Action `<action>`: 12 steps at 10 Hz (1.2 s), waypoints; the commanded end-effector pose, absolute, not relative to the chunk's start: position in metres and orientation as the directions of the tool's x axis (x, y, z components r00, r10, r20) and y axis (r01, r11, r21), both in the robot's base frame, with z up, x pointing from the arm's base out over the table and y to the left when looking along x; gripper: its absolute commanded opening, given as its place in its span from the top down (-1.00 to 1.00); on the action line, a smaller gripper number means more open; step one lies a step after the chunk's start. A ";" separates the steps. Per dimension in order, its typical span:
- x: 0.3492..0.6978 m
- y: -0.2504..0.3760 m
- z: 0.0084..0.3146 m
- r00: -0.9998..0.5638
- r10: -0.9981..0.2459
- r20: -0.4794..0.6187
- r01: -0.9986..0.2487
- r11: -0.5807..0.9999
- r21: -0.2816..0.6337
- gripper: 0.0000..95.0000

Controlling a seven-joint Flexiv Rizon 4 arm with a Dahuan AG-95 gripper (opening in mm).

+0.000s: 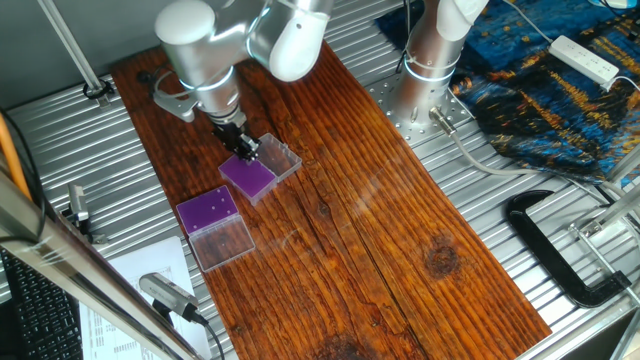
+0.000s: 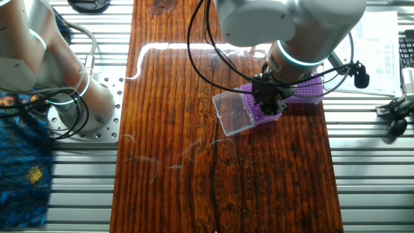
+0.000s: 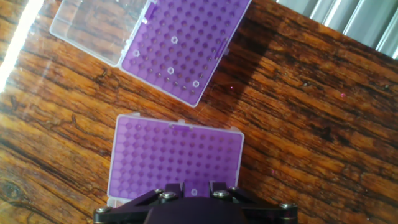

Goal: Transfer all small pipette tips from one holder to another

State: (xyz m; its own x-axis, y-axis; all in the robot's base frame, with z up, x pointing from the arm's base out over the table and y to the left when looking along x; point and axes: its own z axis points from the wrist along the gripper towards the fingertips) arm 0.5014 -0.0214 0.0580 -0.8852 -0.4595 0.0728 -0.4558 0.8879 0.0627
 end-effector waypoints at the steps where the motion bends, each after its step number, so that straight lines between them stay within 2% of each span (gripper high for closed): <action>1: 0.502 -0.021 0.055 -0.885 -0.460 0.072 -0.456 0.888 0.061 1.00; 4: 0.501 -0.021 0.054 -0.883 -0.463 0.072 -0.459 0.886 0.067 1.00; 5: 0.501 -0.021 0.055 -0.878 -0.473 0.071 -0.469 0.881 0.066 0.60; 12: 0.500 -0.021 0.052 -0.876 -0.477 0.071 -0.474 0.878 0.064 0.60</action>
State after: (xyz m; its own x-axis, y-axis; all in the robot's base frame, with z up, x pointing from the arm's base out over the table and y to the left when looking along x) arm 0.5007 -0.0212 0.0526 -0.8760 -0.4771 0.0716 -0.4733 0.8786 0.0636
